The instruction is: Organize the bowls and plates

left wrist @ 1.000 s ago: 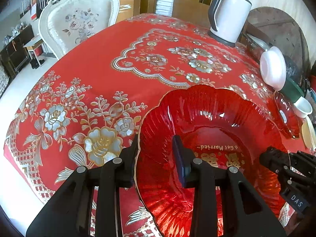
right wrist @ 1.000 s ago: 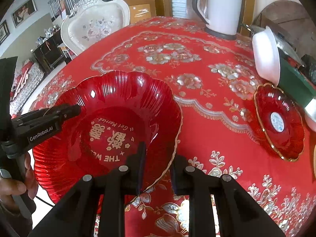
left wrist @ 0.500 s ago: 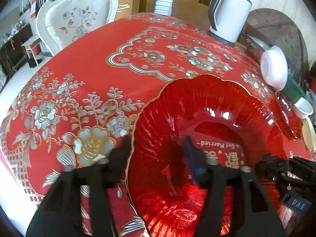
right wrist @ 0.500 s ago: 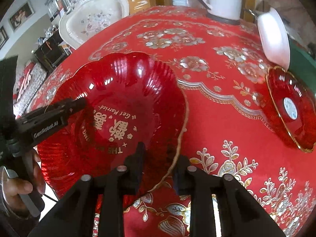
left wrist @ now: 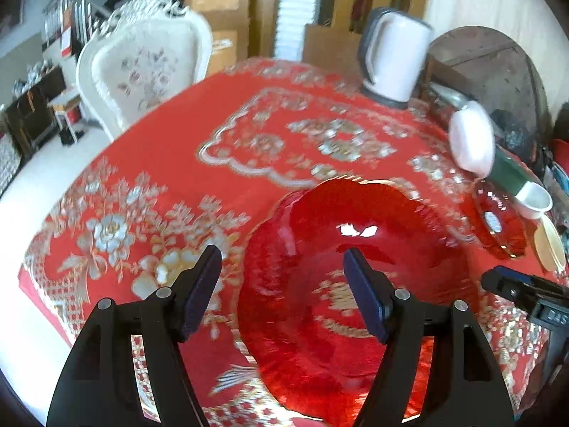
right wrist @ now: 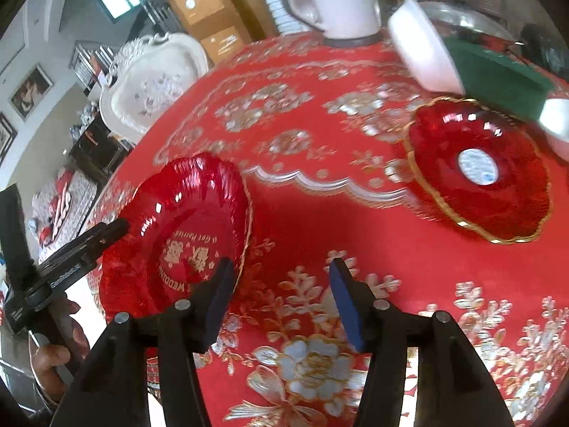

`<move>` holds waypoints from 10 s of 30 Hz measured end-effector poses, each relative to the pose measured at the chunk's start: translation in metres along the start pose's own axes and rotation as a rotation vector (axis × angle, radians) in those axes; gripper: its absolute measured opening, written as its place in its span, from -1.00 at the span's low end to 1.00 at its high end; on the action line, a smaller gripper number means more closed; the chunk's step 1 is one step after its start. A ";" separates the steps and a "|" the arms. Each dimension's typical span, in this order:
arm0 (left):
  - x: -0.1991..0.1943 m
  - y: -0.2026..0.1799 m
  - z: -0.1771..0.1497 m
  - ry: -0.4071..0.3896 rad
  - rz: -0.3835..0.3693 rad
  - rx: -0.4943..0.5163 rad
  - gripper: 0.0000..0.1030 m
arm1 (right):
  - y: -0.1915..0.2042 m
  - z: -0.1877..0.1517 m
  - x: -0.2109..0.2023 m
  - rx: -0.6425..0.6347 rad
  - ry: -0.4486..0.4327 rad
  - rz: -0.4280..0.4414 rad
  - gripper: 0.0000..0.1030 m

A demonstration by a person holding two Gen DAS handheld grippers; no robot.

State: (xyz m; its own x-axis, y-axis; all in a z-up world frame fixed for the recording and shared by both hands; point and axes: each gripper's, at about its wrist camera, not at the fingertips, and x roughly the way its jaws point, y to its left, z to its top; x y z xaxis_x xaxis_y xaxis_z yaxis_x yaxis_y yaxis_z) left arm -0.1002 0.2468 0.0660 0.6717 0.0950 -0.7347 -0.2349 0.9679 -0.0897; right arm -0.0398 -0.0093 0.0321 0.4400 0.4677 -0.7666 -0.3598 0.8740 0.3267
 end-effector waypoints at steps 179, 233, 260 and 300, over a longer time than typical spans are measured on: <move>0.017 -0.003 -0.009 0.114 0.074 -0.034 -0.36 | 0.085 0.009 0.063 -0.386 0.124 -0.191 -0.52; 0.021 -0.222 0.031 0.139 -0.207 0.207 -0.36 | -0.103 0.014 -0.053 0.071 -0.076 -0.171 -0.21; 0.112 -0.378 0.097 0.280 -0.282 0.017 -0.26 | -0.220 0.014 -0.080 0.196 -0.064 -0.145 -0.21; 0.156 -0.351 0.103 0.421 -0.384 -0.074 -0.62 | -0.249 0.028 -0.095 0.231 -0.113 -0.059 -0.20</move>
State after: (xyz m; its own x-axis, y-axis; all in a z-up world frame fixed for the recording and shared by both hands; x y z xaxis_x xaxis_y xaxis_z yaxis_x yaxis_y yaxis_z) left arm 0.1596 -0.0545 0.0517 0.3845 -0.3754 -0.8434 -0.0881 0.8945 -0.4383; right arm 0.0315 -0.2676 0.0390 0.5487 0.4151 -0.7257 -0.1386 0.9012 0.4106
